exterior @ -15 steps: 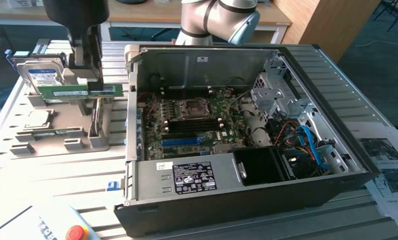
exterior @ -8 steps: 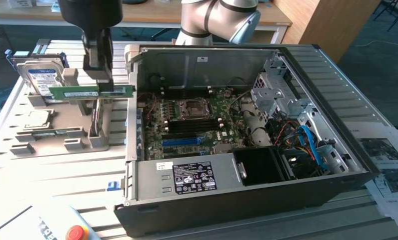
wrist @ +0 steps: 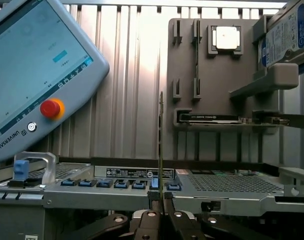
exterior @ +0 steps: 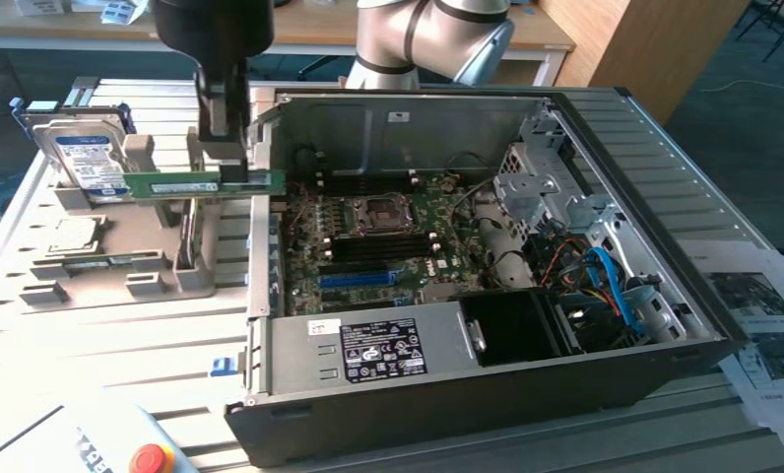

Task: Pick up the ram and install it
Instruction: 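Pick up the ram and move it above insertion slot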

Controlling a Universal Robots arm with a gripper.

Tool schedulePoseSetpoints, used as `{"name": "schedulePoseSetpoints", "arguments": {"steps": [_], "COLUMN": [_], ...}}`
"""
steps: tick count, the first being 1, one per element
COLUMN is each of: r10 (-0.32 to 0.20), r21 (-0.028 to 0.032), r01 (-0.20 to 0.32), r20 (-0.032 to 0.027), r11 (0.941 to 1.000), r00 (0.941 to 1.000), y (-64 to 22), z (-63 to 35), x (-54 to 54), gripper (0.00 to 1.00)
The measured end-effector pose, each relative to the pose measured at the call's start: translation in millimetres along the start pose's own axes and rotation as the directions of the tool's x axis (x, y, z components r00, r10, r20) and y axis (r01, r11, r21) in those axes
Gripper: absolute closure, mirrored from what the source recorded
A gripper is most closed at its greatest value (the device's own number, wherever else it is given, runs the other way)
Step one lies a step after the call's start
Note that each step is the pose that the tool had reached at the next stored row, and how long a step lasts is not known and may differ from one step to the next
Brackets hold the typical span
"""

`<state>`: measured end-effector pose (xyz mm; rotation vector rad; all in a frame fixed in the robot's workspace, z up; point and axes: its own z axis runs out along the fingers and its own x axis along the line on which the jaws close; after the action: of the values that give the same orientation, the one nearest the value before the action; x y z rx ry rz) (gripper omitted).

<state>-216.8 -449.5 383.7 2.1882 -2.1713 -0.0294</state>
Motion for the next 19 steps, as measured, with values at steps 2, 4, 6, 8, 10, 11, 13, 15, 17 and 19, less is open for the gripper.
{"name": "schedulePoseSetpoints", "arguments": {"steps": [2,4,6,8,10,11,13,15,17,19], "r10": [0.000,0.000,0.000,0.000,0.000,0.000,0.000,0.000,0.000,0.000], "r21": [-0.0009,-0.0019,-0.0027,-0.0036,-0.0044,-0.0047,-0.0054,-0.0062,-0.0069,-0.0077], "r01": [0.000,0.000,0.000,0.000,0.000,0.000,0.000,0.000,0.000,0.000], "r20": [0.0000,0.0000,0.0001,0.0000,0.0001,0.0001,0.0001,0.0001,0.0001,0.0000], "r11": [1.0000,1.0000,1.0000,1.0000,1.0000,1.0000,1.0000,1.0000,1.0000,1.0000], "r00": [1.0000,1.0000,1.0000,1.0000,1.0000,1.0000,1.0000,1.0000,1.0000,1.0000], "y": [-5.8,-11.3,-17.2,-22.9,-28.4,-31.2,-37.2,-42.9,-48.7,-54.8], "z": [-0.3,-0.6,-0.8,-1.1,-1.4,-1.5,-1.8,-2.1,-2.4,-2.7], "x": [1.1,2.2,3.2,4.3,5.4,5.9,7.0,8.0,9.1,10.1], "gripper": [0.88,0.88,0.88,0.88,0.88,0.88,0.88,0.88,0.88,0.88]}}
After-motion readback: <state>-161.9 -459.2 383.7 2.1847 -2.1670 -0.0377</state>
